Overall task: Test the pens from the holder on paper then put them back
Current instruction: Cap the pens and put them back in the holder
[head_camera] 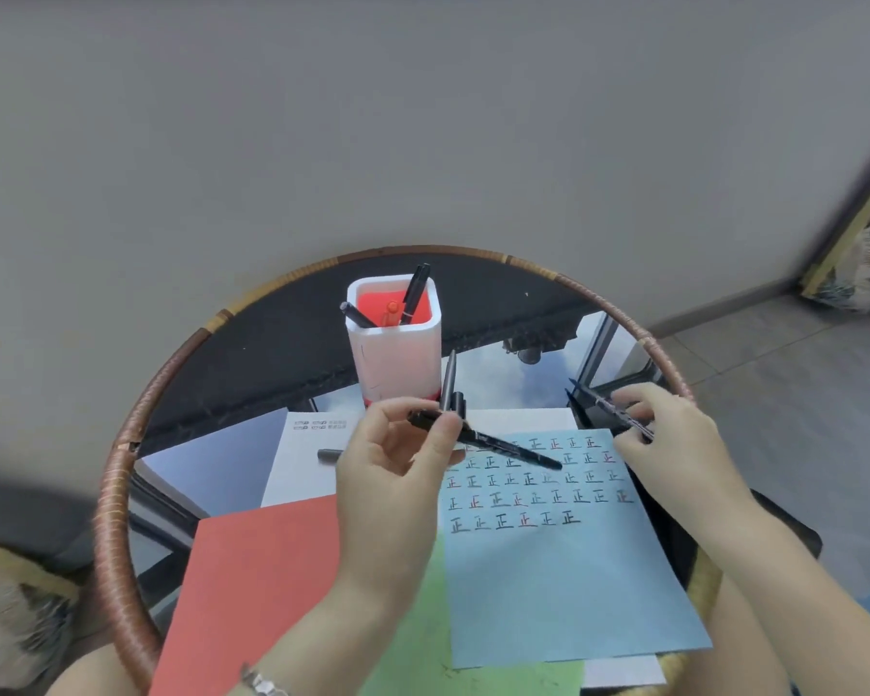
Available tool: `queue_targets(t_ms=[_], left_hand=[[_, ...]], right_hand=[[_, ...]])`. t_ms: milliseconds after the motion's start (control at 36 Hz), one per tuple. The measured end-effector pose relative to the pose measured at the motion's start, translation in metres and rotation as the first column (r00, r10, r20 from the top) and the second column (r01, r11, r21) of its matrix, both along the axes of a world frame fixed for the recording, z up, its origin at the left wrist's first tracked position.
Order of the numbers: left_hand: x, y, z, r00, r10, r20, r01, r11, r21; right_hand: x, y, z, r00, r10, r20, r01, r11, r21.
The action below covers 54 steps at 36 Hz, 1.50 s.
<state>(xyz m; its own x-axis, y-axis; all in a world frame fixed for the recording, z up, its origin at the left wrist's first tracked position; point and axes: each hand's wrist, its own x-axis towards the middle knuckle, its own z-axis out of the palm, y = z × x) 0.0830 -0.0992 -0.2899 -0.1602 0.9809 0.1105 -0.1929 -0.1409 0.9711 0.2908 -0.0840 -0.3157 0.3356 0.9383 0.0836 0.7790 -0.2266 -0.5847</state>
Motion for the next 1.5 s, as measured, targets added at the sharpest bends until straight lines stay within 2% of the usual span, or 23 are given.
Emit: queue_targets(t_ms=[56, 139, 222, 333, 472, 528, 611, 667, 722, 806, 861, 917, 972, 1028, 1111, 1250, 1278, 1306, 1361, 1417, 1444, 1500], left_hand=[[-0.005, 0.006, 0.017, 0.995, 0.096, 0.011, -0.097, 0.984, 0.152], [-0.016, 0.029, 0.041, 0.963, 0.271, -0.002, -0.249, 0.885, 0.394], [-0.027, 0.056, 0.054, 0.922, 0.380, -0.076, -0.297, 0.818, 0.493], [-0.037, 0.088, 0.052, 0.862, 0.381, -0.335, -0.209, 0.868, 0.451], [-0.042, 0.107, 0.041, 0.718, 0.341, -0.606, -0.089, 0.909, 0.406], [-0.041, 0.111, 0.039, 0.646, 0.321, -0.692, -0.030, 0.917, 0.397], [-0.038, 0.115, 0.035, 0.491, 0.277, -0.826, 0.064, 0.934, 0.351], [-0.035, 0.113, 0.031, 0.438, 0.297, -0.849, 0.095, 0.924, 0.372], [-0.033, 0.105, 0.026, 0.409, 0.404, -0.818, 0.125, 0.863, 0.489], [-0.028, 0.087, 0.010, 0.449, 0.505, -0.738, 0.191, 0.752, 0.631], [-0.024, 0.077, -0.006, 0.460, 0.420, -0.782, 0.339, 0.731, 0.592], [-0.018, 0.072, -0.019, 0.352, 0.253, -0.901, 0.481, 0.777, 0.406], [-0.013, 0.072, -0.028, 0.212, 0.103, -0.972, 0.483, 0.853, 0.196], [-0.009, 0.076, -0.034, 0.134, 0.002, -0.991, 0.425, 0.903, 0.059], [-0.005, 0.081, -0.039, 0.057, -0.062, -0.996, 0.416, 0.909, -0.032], [-0.005, 0.084, -0.040, 0.029, -0.045, -0.999, 0.430, 0.903, -0.028], [-0.005, 0.082, -0.040, 0.045, -0.018, -0.999, 0.432, 0.902, 0.004], [-0.004, 0.079, -0.040, 0.109, 0.001, -0.994, 0.430, 0.902, 0.048], [-0.004, 0.069, -0.034, 0.385, -0.028, -0.922, 0.381, 0.915, 0.131], [-0.004, 0.057, -0.021, 0.649, -0.113, -0.752, 0.298, 0.948, 0.114], [-0.004, 0.051, -0.015, 0.745, -0.137, -0.653, 0.253, 0.964, 0.087], [-0.006, 0.043, -0.007, 0.863, -0.149, -0.483, 0.186, 0.982, 0.030]], right_hand=[[-0.009, -0.002, 0.008, 0.995, 0.050, -0.087, -0.046, 0.998, 0.046], [-0.021, -0.003, 0.018, 0.985, 0.106, -0.133, -0.090, 0.989, 0.120], [-0.030, -0.004, 0.025, 0.981, 0.145, -0.130, -0.123, 0.979, 0.163], [-0.037, -0.006, 0.028, 0.971, 0.200, -0.131, -0.172, 0.965, 0.198], [-0.041, -0.010, 0.028, 0.966, 0.231, -0.117, -0.201, 0.954, 0.223], [-0.042, -0.011, 0.028, 0.964, 0.238, -0.117, -0.207, 0.951, 0.230], [-0.043, -0.012, 0.029, 0.960, 0.256, -0.115, -0.224, 0.945, 0.238], [-0.042, -0.014, 0.029, 0.958, 0.260, -0.120, -0.224, 0.941, 0.253], [-0.042, -0.015, 0.029, 0.959, 0.259, -0.115, -0.221, 0.939, 0.264], [-0.039, -0.016, 0.027, 0.959, 0.258, -0.116, -0.218, 0.934, 0.282], [-0.037, -0.017, 0.024, 0.959, 0.257, -0.122, -0.214, 0.933, 0.288], [-0.036, -0.017, 0.022, 0.957, 0.256, -0.137, -0.209, 0.935, 0.288], [-0.035, -0.018, 0.021, 0.956, 0.256, -0.145, -0.207, 0.935, 0.287], [-0.034, -0.019, 0.021, 0.956, 0.259, -0.135, -0.211, 0.933, 0.292], [-0.031, -0.022, 0.020, 0.957, 0.252, -0.147, -0.201, 0.934, 0.295], [-0.025, -0.024, 0.016, 0.962, 0.218, -0.163, -0.167, 0.946, 0.278], [-0.025, -0.024, 0.015, 0.962, 0.215, -0.167, -0.164, 0.947, 0.277], [-0.024, -0.025, 0.014, 0.962, 0.215, -0.170, -0.163, 0.947, 0.276], [-0.024, -0.026, 0.014, 0.961, 0.215, -0.171, -0.163, 0.948, 0.274], [-0.024, -0.027, 0.013, 0.960, 0.221, -0.172, -0.170, 0.947, 0.271], [-0.024, -0.027, 0.013, 0.959, 0.225, -0.174, -0.174, 0.948, 0.268], [-0.025, -0.027, 0.011, 0.957, 0.229, -0.179, -0.178, 0.949, 0.260]])
